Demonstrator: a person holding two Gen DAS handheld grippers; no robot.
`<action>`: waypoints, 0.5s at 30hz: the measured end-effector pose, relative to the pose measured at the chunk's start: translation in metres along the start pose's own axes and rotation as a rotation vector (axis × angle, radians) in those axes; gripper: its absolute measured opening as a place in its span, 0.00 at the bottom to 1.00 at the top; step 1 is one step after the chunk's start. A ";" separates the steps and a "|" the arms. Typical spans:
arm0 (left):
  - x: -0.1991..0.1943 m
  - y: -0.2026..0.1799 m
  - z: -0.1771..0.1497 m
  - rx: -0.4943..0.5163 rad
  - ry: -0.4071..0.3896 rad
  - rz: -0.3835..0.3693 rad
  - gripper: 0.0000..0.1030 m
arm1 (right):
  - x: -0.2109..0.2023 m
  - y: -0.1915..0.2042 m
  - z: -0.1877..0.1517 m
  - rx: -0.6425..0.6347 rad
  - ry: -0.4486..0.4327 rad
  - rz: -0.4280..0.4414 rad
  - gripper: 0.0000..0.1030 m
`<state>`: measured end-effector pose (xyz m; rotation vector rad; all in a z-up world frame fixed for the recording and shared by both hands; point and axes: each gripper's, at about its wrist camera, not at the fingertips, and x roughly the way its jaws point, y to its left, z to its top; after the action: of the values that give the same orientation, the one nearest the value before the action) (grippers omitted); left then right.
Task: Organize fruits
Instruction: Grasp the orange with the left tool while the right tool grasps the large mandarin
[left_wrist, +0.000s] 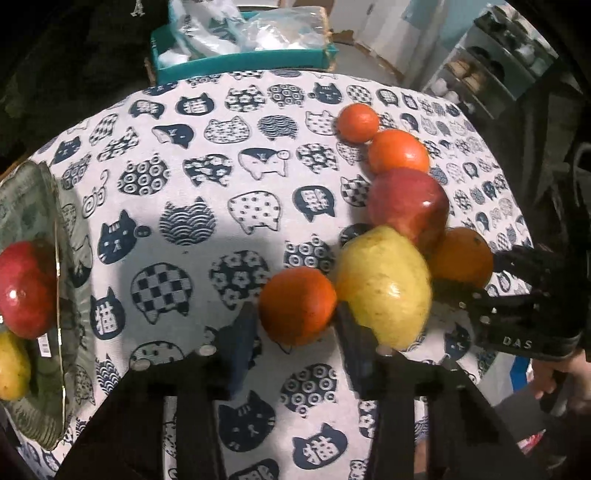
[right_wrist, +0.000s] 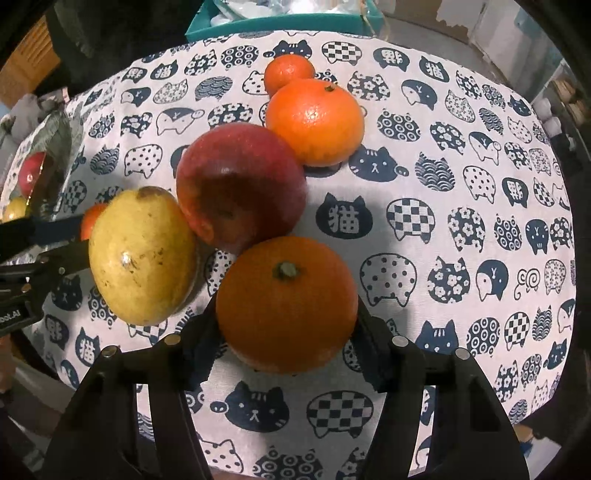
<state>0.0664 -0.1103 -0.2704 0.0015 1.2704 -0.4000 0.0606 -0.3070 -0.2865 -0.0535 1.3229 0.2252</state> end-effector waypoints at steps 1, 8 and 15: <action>0.000 -0.002 0.000 0.012 -0.003 0.009 0.41 | 0.000 0.000 0.000 0.001 -0.002 0.002 0.62; -0.012 0.002 0.003 0.037 -0.052 0.105 0.40 | -0.011 -0.003 -0.001 0.001 -0.021 0.006 0.62; -0.001 0.011 0.008 0.030 -0.024 0.110 0.45 | -0.017 0.002 -0.001 0.007 -0.021 0.015 0.62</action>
<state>0.0766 -0.1012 -0.2696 0.0914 1.2350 -0.3234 0.0560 -0.3075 -0.2706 -0.0353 1.3029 0.2339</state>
